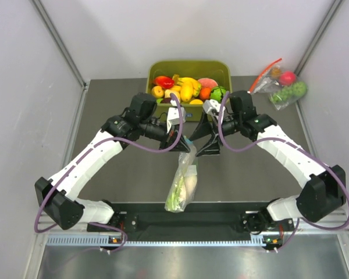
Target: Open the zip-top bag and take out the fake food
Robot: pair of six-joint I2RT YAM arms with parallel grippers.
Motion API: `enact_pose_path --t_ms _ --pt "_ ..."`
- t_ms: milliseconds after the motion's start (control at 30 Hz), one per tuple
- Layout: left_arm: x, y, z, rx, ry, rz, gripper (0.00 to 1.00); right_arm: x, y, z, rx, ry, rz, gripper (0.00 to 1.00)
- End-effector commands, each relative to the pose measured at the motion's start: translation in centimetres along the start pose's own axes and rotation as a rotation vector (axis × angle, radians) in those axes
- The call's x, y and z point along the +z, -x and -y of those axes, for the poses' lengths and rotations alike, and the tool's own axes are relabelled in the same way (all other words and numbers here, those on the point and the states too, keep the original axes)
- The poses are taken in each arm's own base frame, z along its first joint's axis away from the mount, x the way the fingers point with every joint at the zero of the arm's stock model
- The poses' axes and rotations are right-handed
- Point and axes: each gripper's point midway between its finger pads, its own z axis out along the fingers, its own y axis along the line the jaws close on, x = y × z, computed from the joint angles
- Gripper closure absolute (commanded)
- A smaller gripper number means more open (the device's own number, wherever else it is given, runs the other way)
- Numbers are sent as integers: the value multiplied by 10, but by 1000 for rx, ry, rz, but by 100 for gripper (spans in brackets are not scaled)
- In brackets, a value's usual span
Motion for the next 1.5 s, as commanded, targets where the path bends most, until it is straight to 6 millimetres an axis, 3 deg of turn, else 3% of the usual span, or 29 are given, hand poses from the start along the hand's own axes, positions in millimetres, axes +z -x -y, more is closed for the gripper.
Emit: enact_pose_path --t_ms 0,233,400,500,600,700,833,900,967,1000,1033,1133,1467 --pt "-1 15 6 69 -42 53 100 3 2 8 -43 -2 -10 27" --pt "-2 12 12 61 -62 43 100 -3 17 26 -95 -98 -33 23" --pt "-4 13 16 71 -68 47 100 -10 29 28 -127 -118 -21 22" --pt "-4 15 18 81 -77 53 100 -6 30 21 -110 -42 8 24" --pt "-4 13 14 78 -59 48 100 0 21 17 -59 35 20 32" --pt "-2 7 6 77 -29 38 100 6 8 8 -37 85 4 49" --pt "-3 -2 -22 86 126 5 100 7 -7 -10 2 134 -9 88" --pt "-6 -5 -34 94 201 -3 100 5 -9 -20 -4 150 -14 95" --pt "-13 -8 -47 94 293 -14 91 5 -5 -22 -11 169 6 100" --pt "-14 -6 -49 99 313 -10 81 4 -4 -24 -58 175 19 100" --pt "-16 -5 -52 100 334 -2 66 3 -6 -32 26 189 27 100" --pt "-19 4 -54 123 362 39 45 5 -3 -28 26 196 51 100" --pt "-1 8 -35 77 184 116 42 6 -10 -23 59 196 44 100"
